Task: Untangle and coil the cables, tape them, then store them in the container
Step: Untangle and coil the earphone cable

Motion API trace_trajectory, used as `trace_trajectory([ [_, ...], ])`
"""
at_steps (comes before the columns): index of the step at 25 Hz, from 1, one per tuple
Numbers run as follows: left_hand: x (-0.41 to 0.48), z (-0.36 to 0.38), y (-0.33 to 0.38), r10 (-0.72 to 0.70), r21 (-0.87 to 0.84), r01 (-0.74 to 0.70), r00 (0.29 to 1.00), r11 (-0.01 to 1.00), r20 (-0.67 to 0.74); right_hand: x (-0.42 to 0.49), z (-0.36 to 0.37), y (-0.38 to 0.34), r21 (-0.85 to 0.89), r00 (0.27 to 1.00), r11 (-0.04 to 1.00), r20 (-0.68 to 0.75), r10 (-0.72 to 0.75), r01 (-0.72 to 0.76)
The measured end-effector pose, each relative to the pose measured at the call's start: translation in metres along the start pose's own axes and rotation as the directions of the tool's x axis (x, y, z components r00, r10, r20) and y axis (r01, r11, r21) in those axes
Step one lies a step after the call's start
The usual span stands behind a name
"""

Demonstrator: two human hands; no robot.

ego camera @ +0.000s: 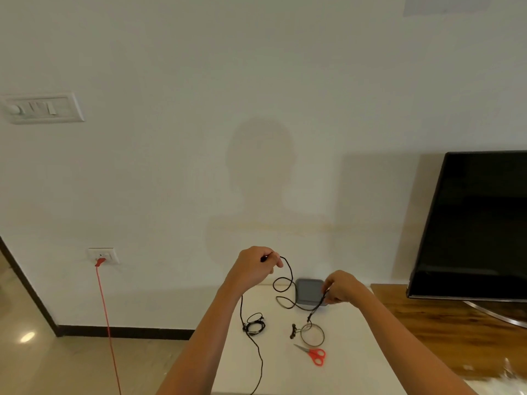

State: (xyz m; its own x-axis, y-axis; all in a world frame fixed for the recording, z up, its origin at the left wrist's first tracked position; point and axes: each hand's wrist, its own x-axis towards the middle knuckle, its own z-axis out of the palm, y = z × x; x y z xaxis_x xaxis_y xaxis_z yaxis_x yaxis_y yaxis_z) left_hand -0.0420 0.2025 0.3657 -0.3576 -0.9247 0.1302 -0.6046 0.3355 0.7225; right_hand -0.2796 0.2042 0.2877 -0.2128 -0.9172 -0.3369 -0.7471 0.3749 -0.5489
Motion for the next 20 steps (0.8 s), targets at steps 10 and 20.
trace_trajectory([
  [10,0.002,0.014,0.010,0.066,0.012,-0.066,0.996,0.998,0.059,-0.061,-0.004,-0.062,0.504,0.808,0.684,-0.049,-0.587,0.528],
  [20,-0.054,-0.074,-0.088,-0.258,-0.144,0.252,0.966,0.957,-0.028,-0.036,-0.073,0.020,0.645,0.730,0.664,-0.649,0.215,0.379],
])
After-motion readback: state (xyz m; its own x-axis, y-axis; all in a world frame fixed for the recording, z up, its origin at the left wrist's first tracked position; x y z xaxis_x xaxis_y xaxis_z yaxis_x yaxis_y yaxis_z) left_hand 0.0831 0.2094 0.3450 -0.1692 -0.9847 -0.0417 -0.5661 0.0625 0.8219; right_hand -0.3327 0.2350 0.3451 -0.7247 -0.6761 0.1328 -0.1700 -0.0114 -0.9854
